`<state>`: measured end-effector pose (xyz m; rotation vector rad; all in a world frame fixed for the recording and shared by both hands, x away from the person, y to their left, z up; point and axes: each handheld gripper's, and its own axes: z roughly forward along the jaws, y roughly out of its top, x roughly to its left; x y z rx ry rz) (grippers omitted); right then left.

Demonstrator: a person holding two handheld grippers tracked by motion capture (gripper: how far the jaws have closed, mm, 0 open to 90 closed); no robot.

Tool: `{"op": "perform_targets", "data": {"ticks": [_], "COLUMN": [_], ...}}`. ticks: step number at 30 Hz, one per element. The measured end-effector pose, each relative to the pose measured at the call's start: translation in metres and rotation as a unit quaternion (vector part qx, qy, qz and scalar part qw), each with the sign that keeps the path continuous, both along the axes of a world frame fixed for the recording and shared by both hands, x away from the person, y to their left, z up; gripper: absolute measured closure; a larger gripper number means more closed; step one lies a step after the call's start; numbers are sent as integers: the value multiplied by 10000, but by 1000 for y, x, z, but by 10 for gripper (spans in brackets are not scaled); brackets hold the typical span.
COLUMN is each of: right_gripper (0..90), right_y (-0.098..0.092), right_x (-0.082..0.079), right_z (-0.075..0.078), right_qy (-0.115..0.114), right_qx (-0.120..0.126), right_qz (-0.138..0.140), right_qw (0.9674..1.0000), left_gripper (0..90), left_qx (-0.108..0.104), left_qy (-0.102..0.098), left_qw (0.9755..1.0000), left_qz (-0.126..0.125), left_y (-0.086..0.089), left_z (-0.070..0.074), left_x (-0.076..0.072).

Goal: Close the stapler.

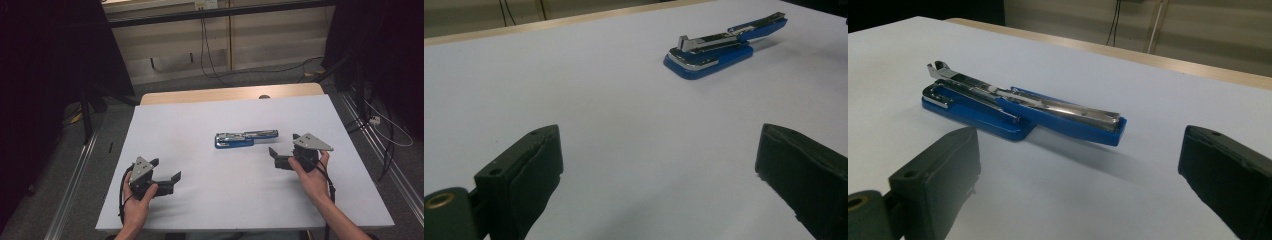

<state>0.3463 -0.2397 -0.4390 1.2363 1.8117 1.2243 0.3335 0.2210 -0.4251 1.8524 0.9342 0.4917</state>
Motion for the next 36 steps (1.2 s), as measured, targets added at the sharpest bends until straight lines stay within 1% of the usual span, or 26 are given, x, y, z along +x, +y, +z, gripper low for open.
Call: {"op": "perform_targets", "data": {"ticks": [2,4,5,10,12,14,17,18,19,20,22,23,26,27,29,32,34,36], "right_gripper": [34,34,34,40,50,52,59,68,78,87,117,131,159,160,178,202,232,254], "right_y": [0,0,0,-1,-2,-4,-4,-4,-3,-3,-3,-3,-4,-5,-5,-5,-5,-5], "right_x": [-1,-2,-2,-1,0,1,1,1,1,2,2,3,4,5,6,8,9,10], "right_z": [0,-1,-1,1,1,1,2,2,2,2,1,1,2,2,3,2,1,1], "right_qy": [40,27,28,4,31,56,70,62,61,64,60,59,44,36,45,55,62,78], "right_qx": [11,16,3,60,57,107,115,126,149,168,161,141,182,178,200,176,109,95], "right_qz": [28,91,100,182,175,190,219,239,257,266,276,281,272,265,272,279,298,318], "right_qw": [10000,10000,9999,9998,9998,9997,9997,9996,9995,9995,9995,9995,9995,9995,9994,9994,9995,9994], "left_gripper": [52,59,62,67,69,70,69,69,69,69,63,57,52,52,46,43,42,42], "left_qx": [19,11,32,17,70,38,-41,-29,-81,-137,-232,-225,-154,-148,-133,-169,-207,-176], "left_qy": [-18,-36,-85,-66,-118,-141,-144,-187,-196,-170,-135,-149,-225,-261,-280,-257,-247,-231], "left_qw": [10000,10000,9999,9997,9994,9994,9994,9994,9994,9995,9993,9993,9992,9989,9986,9981,9979,9979], "left_qz": [-38,-56,-101,-238,-304,-324,-319,-292,-259,-219,-250,-248,-291,-364,-431,-532,-570,-585], "left_y": [-1,-4,-6,-19,-24,-28,-32,-32,-33,-34,-36,-38,-45,-47,-53,-61,-66,-71], "left_z": [0,1,1,0,1,1,3,4,4,5,5,6,8,9,10,11,11,10], "left_x": [1,2,4,8,11,13,18,19,20,22,27,30,36,38,42,48,53,56]}}
